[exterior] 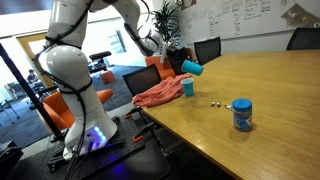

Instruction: Pour the candy out of the blue cup on the right and into the blue cup on the left

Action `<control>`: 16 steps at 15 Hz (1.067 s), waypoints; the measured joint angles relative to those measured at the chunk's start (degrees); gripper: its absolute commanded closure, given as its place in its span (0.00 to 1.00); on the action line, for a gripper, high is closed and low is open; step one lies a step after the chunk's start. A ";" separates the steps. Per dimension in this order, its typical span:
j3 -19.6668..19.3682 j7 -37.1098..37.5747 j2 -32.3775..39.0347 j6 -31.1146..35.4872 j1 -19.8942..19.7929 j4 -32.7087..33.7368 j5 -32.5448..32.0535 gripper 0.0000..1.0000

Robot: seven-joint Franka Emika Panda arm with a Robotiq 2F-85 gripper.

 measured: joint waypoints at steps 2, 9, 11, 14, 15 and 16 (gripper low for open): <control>0.36 0.55 2.52 -4.63 1.18 2.10 -1.57 0.99; 0.73 0.56 11.38 -11.60 2.53 8.29 -7.04 0.99; 0.89 0.56 13.76 -11.84 2.55 10.17 -8.00 0.99; 1.32 0.39 16.86 -12.80 2.90 13.14 -9.19 0.99; 1.47 0.30 17.76 -13.61 3.28 14.12 -9.51 0.99; 1.61 0.17 18.57 -14.67 3.80 15.04 -9.83 0.99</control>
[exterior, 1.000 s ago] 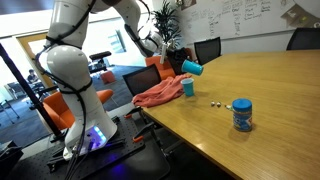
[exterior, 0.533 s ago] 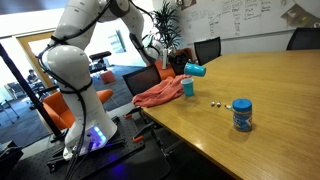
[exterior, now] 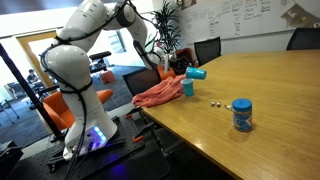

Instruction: Pour the candy out of the blue cup on the right and into the blue cup on the left

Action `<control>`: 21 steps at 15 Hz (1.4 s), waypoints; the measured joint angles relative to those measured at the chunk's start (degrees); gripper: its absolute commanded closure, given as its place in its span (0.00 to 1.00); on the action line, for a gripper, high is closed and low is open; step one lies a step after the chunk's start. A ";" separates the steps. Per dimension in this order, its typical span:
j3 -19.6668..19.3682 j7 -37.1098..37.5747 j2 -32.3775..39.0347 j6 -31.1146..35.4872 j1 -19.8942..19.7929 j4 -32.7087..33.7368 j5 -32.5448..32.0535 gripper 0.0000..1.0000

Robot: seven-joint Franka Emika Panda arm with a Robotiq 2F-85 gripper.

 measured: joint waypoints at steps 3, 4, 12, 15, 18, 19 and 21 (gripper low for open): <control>0.24 -1.19 2.09 -4.65 2.30 2.74 -0.86 0.99; 0.26 -1.70 2.67 -6.29 3.12 3.58 -1.18 0.99; 0.22 -7.83 7.36 -14.32 6.10 9.26 -2.40 0.99; -0.06 -10.03 9.19 -15.51 6.10 10.89 -2.79 0.99; -0.45 -12.57 11.19 -16.72 6.11 12.36 -3.66 0.99; -0.52 -13.49 11.84 -17.19 6.11 12.87 -3.93 0.99; -0.59 -15.13 12.98 -17.99 6.13 13.77 -4.69 0.99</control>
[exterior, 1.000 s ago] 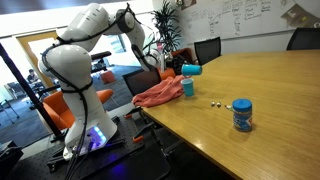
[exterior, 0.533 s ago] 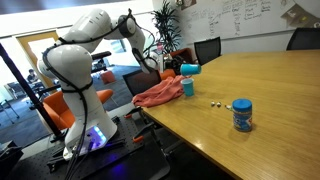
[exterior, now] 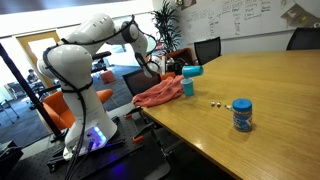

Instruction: Pour the candy out of the blue cup on the right and into the blue cup on the left

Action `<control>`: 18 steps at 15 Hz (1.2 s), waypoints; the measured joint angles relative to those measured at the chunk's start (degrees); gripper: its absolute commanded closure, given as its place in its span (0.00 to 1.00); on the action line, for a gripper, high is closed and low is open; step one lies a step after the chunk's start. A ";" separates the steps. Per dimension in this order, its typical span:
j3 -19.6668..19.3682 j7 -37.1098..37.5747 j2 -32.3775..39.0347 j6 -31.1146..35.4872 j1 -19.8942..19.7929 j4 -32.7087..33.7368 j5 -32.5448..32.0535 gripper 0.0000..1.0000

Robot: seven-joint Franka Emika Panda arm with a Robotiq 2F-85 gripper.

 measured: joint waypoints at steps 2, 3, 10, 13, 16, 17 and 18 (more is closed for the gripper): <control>-0.06 -2.13 0.98 -1.24 0.15 0.88 -1.07 0.99; -0.13 -3.31 1.41 -1.93 0.30 1.28 -1.64 0.99; -0.23 -9.92 3.64 -3.94 0.94 3.54 -4.53 0.99; -0.26 -11.83 4.28 -4.08 1.03 4.12 -5.21 0.99; -0.37 -13.08 4.80 -4.17 1.15 4.54 -5.67 0.99; -0.45 -13.25 4.91 -4.18 1.19 4.63 -5.73 0.99; -0.57 -13.53 4.96 -4.19 1.25 4.68 -5.77 0.99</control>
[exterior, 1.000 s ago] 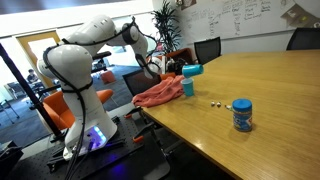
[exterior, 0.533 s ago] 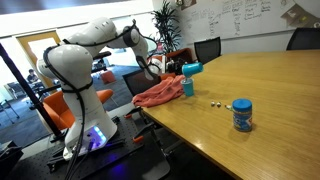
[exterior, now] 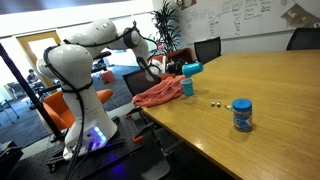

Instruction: Pour the candy out of the blue cup on the right and into the blue cup on the left

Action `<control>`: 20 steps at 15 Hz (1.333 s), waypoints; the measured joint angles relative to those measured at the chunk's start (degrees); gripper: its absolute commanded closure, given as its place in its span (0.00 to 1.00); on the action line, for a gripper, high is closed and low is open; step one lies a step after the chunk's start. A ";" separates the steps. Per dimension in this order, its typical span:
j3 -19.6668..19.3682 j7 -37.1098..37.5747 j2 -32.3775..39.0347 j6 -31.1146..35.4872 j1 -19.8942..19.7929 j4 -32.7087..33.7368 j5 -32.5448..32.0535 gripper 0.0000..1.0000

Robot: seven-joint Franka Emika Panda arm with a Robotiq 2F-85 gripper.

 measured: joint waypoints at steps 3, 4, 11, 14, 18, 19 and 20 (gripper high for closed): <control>-0.40 -1.24 0.06 -0.07 0.21 0.25 -0.13 0.99; -0.51 -1.65 0.07 -0.10 0.25 0.29 -0.20 0.99; -0.98 -4.20 0.35 -1.39 0.56 0.37 -1.47 0.99; -1.10 -6.08 0.66 -2.42 0.81 0.39 -2.61 0.99; -1.10 -8.20 1.02 -3.27 0.86 0.39 -3.66 0.99; -1.10 -8.59 1.10 -3.45 0.86 0.39 -3.91 0.99; -1.10 -8.95 1.19 -3.67 0.86 0.39 -4.18 0.99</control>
